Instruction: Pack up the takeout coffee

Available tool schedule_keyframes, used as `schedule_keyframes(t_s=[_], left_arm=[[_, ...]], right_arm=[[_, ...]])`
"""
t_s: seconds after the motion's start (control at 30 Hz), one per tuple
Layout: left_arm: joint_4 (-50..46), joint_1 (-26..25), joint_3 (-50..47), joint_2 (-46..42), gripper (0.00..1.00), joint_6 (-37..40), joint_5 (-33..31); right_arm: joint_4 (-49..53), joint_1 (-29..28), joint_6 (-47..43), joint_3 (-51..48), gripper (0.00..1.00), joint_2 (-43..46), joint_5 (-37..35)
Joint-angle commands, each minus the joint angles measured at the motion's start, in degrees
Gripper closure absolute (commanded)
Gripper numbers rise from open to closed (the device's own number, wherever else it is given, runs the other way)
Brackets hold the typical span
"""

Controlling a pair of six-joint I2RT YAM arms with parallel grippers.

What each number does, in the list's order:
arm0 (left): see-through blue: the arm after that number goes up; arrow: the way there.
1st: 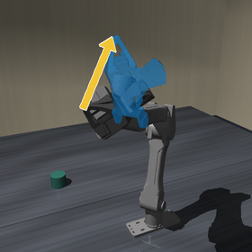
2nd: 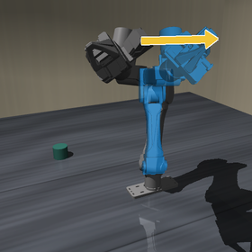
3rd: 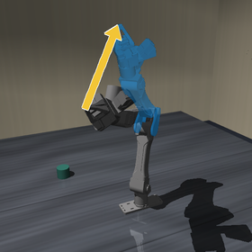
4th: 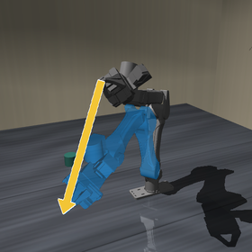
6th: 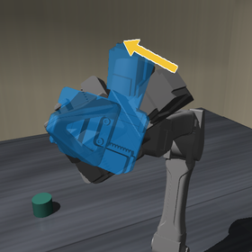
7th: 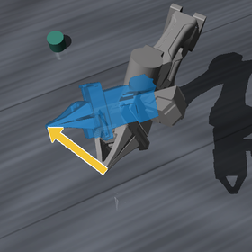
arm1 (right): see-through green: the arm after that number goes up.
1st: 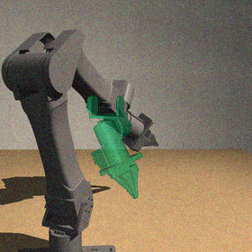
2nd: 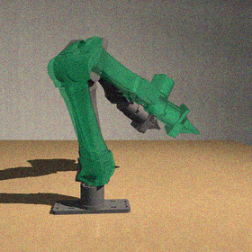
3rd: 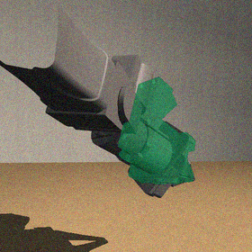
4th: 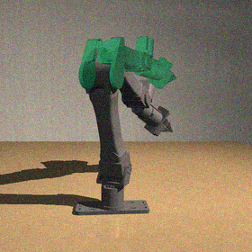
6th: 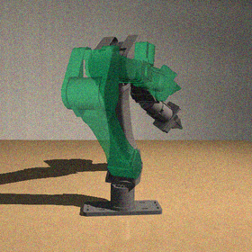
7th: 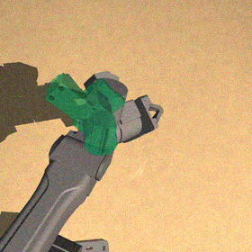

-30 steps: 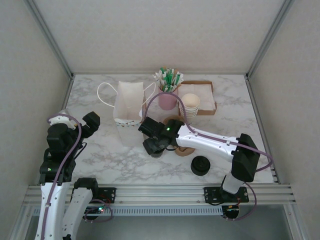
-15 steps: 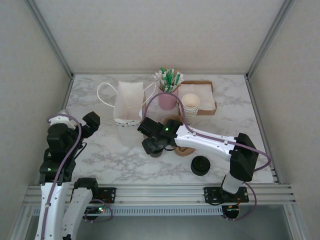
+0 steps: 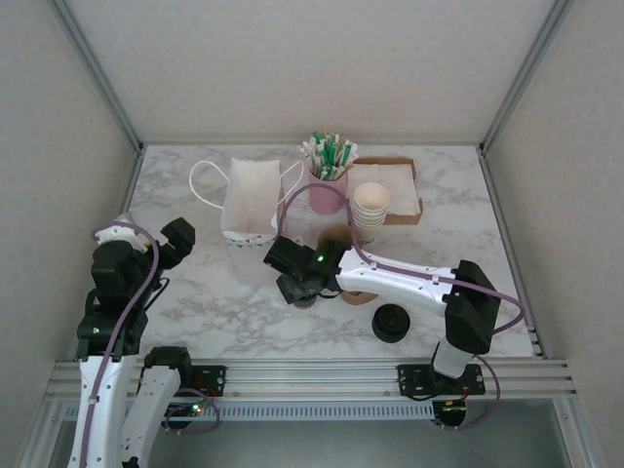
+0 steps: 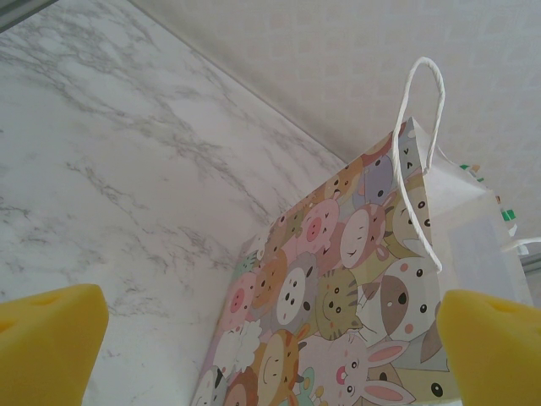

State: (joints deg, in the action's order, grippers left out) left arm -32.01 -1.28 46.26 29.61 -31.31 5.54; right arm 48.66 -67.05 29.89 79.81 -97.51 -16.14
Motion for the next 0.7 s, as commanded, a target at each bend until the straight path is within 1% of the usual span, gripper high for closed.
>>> schedule_keyframes(t_s=[0.0,0.07,0.27,0.43,0.67], left_arm=[[0.2,0.7,-0.3,-0.6,0.0,-0.2,-0.1],[0.2,0.7,-0.3,-0.6,0.0,-0.2,-0.1],[0.2,0.7,-0.3,-0.5,0.0,-0.2,-0.1],[0.2,0.7,-0.3,-0.6,0.0,-0.2,0.0],[0.2,0.7,-0.3,-0.7,0.0,-0.2,0.0]], right_arm=[[7.2,-0.9,2.9,-3.9,0.3,-2.9,1.3],[6.9,-0.9,4.1,-4.6,0.3,-2.8,2.3],[3.8,-1.0,6.7,-5.6,0.3,-3.0,9.1],[6.6,-0.9,7.6,-4.1,0.31,-4.2,8.8],[5.2,-0.9,7.1,-3.8,0.31,-1.8,9.8]])
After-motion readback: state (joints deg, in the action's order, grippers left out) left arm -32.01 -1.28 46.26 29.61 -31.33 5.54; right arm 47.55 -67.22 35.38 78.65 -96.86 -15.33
